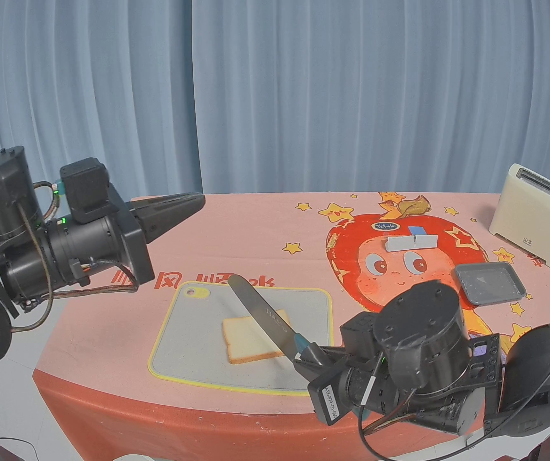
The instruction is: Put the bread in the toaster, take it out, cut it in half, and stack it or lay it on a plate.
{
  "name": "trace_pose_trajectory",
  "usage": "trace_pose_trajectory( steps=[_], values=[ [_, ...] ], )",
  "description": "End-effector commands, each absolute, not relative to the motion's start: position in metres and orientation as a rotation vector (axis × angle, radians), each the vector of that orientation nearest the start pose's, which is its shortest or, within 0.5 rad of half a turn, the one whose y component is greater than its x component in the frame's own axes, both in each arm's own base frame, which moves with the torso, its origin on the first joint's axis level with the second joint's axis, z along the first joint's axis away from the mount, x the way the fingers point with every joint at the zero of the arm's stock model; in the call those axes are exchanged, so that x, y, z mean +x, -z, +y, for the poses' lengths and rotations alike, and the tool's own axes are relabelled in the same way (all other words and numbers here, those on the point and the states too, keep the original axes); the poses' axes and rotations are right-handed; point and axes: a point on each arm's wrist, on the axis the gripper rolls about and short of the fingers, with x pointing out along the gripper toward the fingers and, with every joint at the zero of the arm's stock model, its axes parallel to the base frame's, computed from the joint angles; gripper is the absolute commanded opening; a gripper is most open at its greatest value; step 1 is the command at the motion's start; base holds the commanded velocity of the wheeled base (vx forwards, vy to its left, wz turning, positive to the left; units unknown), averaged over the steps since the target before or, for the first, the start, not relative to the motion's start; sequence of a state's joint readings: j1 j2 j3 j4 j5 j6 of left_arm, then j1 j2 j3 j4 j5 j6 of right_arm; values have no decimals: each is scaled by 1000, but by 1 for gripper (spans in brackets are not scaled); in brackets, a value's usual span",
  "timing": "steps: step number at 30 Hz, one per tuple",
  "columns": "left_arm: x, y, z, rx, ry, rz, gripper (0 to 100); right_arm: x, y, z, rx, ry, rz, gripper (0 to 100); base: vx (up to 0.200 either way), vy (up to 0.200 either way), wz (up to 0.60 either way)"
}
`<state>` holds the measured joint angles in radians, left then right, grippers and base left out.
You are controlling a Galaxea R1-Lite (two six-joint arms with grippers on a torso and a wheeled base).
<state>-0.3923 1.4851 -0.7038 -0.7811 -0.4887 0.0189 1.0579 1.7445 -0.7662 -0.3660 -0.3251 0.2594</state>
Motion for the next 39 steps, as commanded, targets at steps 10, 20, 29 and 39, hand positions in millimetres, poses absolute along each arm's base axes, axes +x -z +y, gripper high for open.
trace_pose_trajectory(
  steps=[10,20,29,39],
  values=[
    [263,-179,-137,3,992,138,0,154,-133,254,-152,-629,569,0,0,0,0],
    [280,-161,-151,4,1002,149,0,153,-125,259,-168,-637,587,0,0,0,0],
    [287,-150,-154,15,998,162,0,152,-123,261,-174,-641,593,0,0,0,0],
    [295,-127,-158,23,1003,193,0,154,-122,260,-173,-634,594,0,0,0,0]
  ],
)
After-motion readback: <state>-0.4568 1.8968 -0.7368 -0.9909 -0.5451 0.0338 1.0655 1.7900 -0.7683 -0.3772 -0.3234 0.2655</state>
